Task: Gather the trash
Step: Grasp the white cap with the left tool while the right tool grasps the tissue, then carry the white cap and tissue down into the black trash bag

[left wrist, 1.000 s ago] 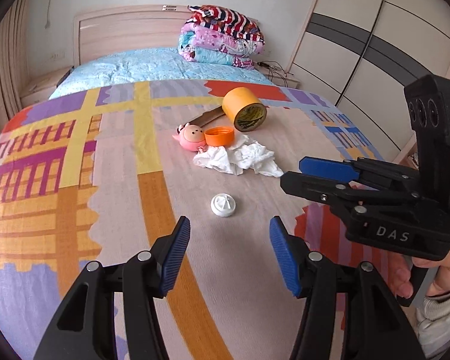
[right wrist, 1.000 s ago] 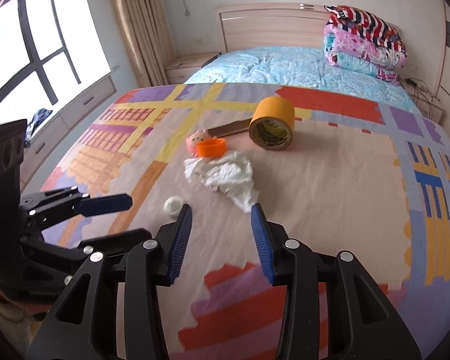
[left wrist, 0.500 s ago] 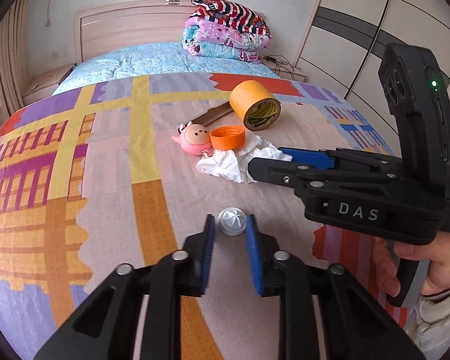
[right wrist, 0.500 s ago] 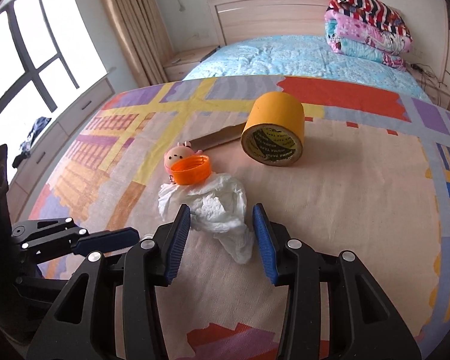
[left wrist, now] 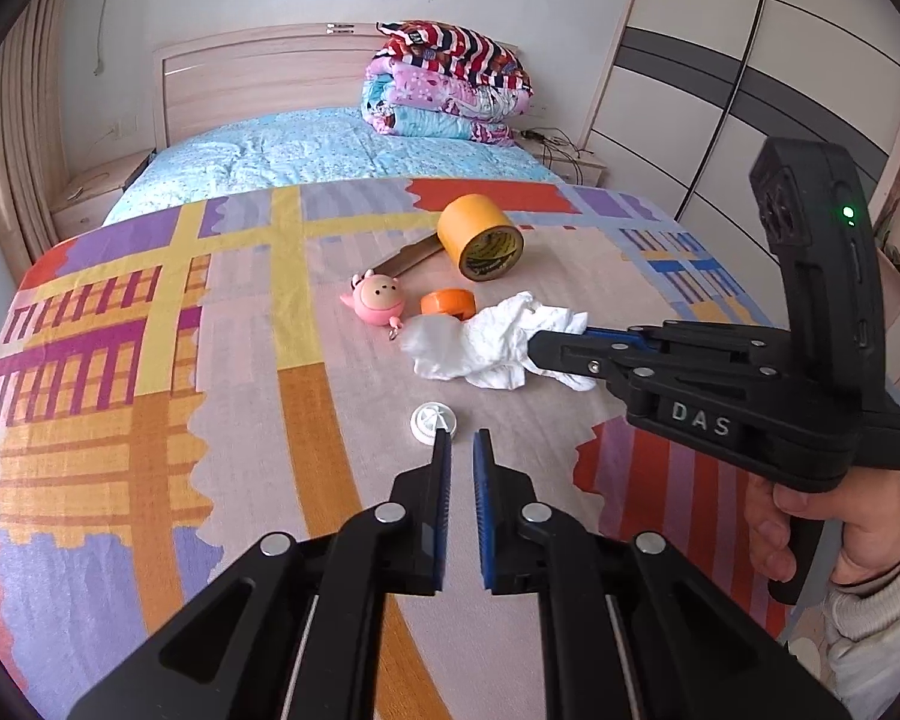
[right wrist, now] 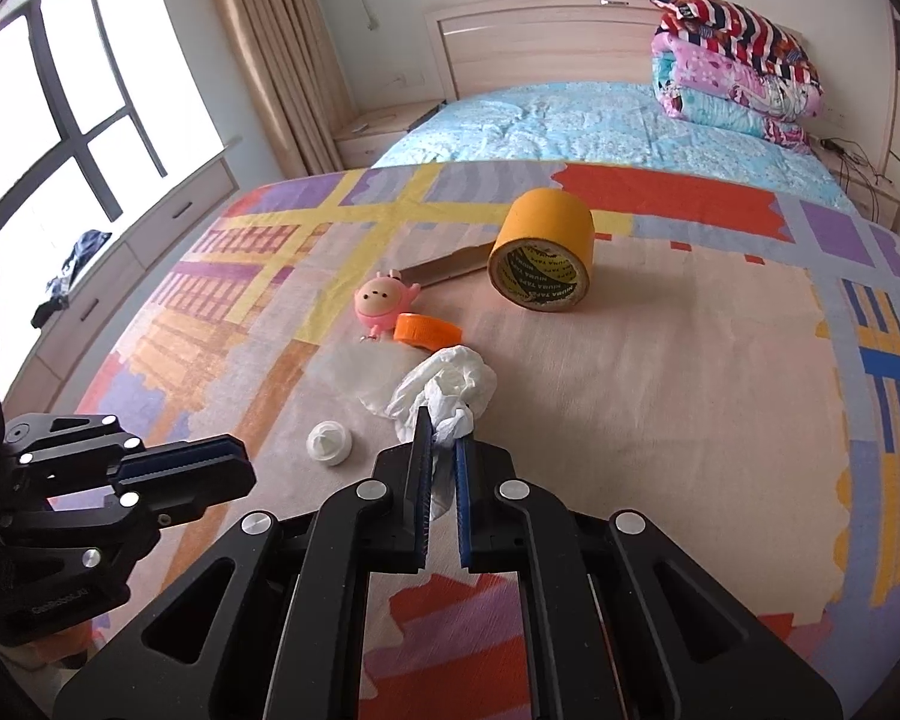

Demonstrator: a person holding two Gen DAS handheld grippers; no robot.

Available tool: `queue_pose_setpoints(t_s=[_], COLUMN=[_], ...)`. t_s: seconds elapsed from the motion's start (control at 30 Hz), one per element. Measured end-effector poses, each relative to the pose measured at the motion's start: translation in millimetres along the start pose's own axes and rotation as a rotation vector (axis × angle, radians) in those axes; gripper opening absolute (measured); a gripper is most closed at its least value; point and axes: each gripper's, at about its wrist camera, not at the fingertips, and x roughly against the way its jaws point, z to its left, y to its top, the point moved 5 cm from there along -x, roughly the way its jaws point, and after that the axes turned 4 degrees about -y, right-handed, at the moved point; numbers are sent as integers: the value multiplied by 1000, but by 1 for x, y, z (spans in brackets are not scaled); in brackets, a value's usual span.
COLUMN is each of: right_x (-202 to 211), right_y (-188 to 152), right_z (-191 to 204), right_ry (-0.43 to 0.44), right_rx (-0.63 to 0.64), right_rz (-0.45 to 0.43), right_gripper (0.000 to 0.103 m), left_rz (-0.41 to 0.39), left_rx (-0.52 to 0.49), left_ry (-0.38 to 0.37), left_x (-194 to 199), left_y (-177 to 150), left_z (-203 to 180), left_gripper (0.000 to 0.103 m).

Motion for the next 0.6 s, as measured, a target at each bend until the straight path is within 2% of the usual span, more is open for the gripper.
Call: queue_pose_setpoints(t_s=[0.13, 0.23, 0.27, 0.47, 0.6], right_x=[11, 17, 17, 21, 28], right_y=[0, -1, -2, -7, -9], right_z=[1, -1, -1, -13, -18], right_ry=[4, -3, -6, 0, 6], right_rx=[0, -1, 0, -24, -40], right_rz=[-12, -21, -23, -29, -43], right_gripper=[7, 7, 7, 7, 7], left_rz=[-10, 6, 10, -8, -1], left_rx=[-10, 8, 8, 0, -22], left_ry=[38, 20, 19, 26, 32], left_x=[2, -1, -3, -11, -20], left_y=[0, -2, -2, 0, 2], left_z=[1, 4, 4, 6, 4], left_gripper=[9, 9, 11, 40, 41])
